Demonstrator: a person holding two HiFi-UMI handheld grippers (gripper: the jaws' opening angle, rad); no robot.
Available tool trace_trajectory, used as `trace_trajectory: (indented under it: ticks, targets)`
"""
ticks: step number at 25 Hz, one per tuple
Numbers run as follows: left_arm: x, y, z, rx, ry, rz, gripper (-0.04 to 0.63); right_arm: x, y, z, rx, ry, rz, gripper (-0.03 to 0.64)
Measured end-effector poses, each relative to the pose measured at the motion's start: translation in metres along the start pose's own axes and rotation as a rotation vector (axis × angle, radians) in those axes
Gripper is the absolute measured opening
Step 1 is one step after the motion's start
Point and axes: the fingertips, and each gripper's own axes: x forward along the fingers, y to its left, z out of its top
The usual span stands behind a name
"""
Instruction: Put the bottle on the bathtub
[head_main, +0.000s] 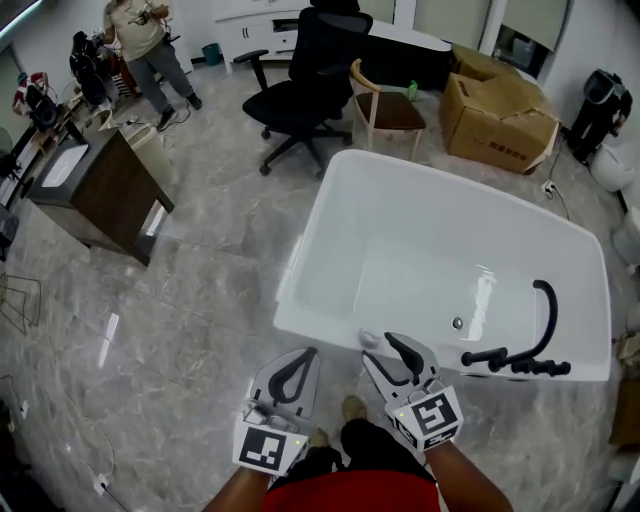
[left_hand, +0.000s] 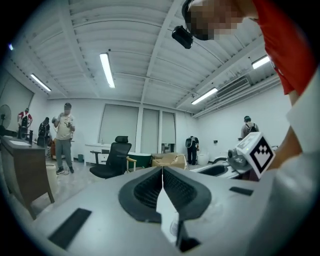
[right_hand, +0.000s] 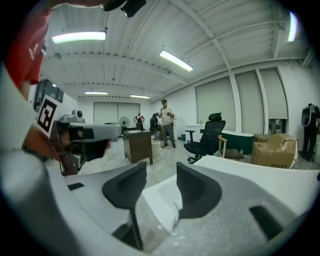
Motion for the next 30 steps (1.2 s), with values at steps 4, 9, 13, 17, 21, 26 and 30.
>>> trace_trajectory:
  ticks: [4, 9, 13, 17, 21, 26, 30]
  targets:
    - [-0.011, -0.009, 0.019, -0.015, -0.03, -0.021, 0.012, -0.016, 0.02, 0.036, 0.006, -0.088, 0.007, 0.136]
    - [-0.018, -0.015, 0.048, 0.004, -0.082, -0.043, 0.012, -0.03, 0.039, 0.067, -0.001, -0.165, 0.017, 0.067]
    - [-0.023, -0.02, 0.065, 0.012, -0.123, -0.057, 0.012, -0.037, 0.049, 0.087, -0.013, -0.21, 0.014, 0.006]
    - [-0.027, -0.026, 0.065, 0.015, -0.115, -0.08, 0.012, -0.04, 0.056, 0.098, -0.037, -0.227, 0.022, 0.006]
    - [-0.031, -0.028, 0.067, 0.017, -0.119, -0.08, 0.012, -0.044, 0.064, 0.103, -0.055, -0.236, 0.03, 0.005]
    - [-0.035, -0.029, 0.068, 0.021, -0.122, -0.085, 0.012, -0.047, 0.07, 0.104, -0.055, -0.233, 0.034, 0.005]
    - [-0.039, -0.03, 0.068, 0.023, -0.12, -0.086, 0.012, -0.048, 0.075, 0.103, -0.054, -0.233, 0.044, 0.005]
